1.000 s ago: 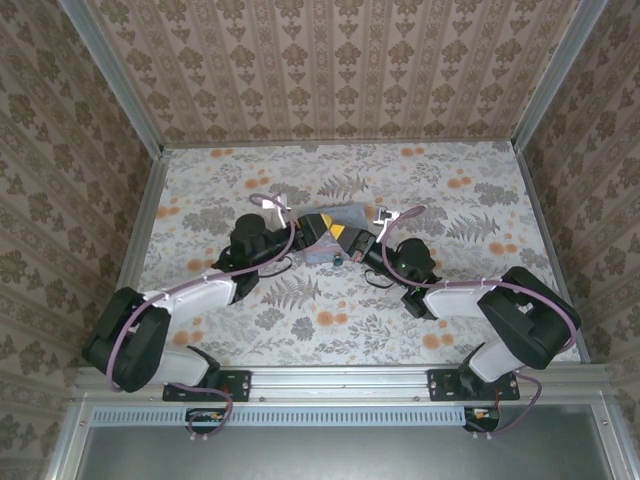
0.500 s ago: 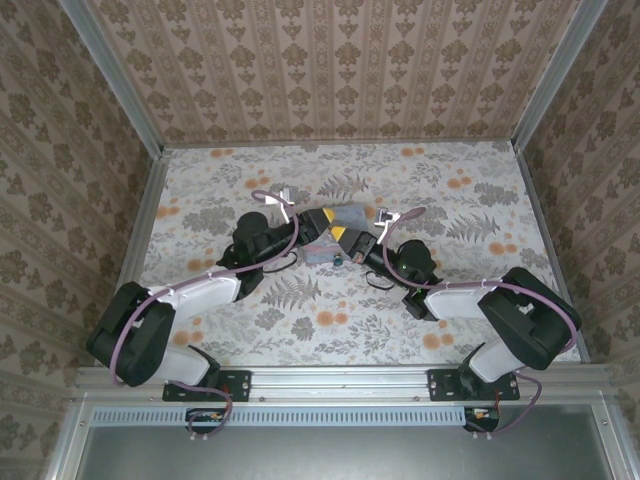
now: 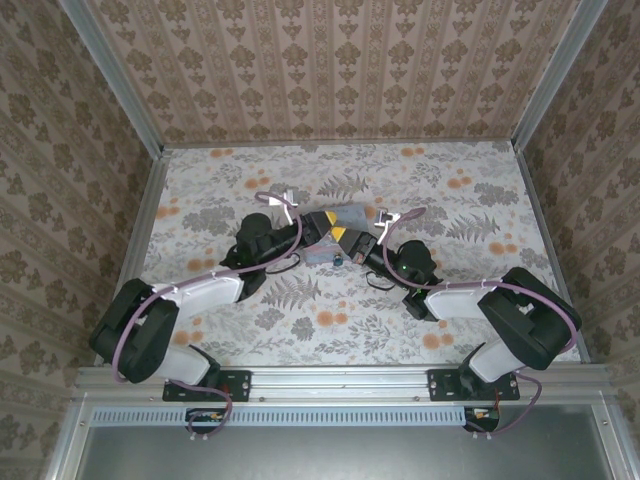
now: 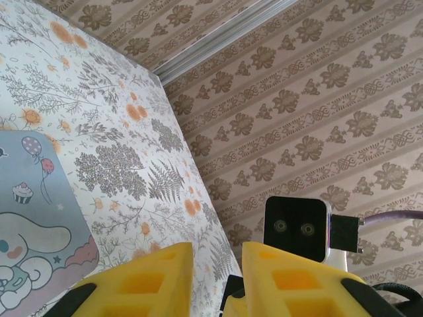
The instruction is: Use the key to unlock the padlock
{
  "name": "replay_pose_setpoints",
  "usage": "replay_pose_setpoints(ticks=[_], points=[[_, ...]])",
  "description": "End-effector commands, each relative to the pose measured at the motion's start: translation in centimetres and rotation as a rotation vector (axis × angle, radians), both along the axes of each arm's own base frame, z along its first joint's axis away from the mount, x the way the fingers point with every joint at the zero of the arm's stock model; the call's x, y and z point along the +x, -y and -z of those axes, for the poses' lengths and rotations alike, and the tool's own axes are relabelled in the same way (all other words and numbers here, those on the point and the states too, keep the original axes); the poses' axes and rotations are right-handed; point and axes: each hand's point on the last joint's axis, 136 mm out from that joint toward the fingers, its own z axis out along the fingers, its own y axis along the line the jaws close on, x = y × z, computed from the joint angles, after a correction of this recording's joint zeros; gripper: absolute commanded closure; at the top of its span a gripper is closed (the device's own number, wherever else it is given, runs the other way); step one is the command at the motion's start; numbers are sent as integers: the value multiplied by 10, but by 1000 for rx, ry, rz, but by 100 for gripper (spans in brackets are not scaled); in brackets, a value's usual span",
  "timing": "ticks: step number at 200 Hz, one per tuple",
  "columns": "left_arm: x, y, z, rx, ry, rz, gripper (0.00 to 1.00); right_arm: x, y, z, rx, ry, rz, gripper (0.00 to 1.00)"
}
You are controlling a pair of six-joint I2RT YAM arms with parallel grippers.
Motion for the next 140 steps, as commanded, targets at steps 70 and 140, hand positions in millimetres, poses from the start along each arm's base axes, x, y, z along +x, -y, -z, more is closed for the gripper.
replay_pose_setpoints(ticks=[70,140], points=[[3,3,-36,-45,103,6,100,-3,16,-2,20,8,42,71],[-17,-3,-72,-14,264,62,100,-10,42,-35,-34,72,58,55]])
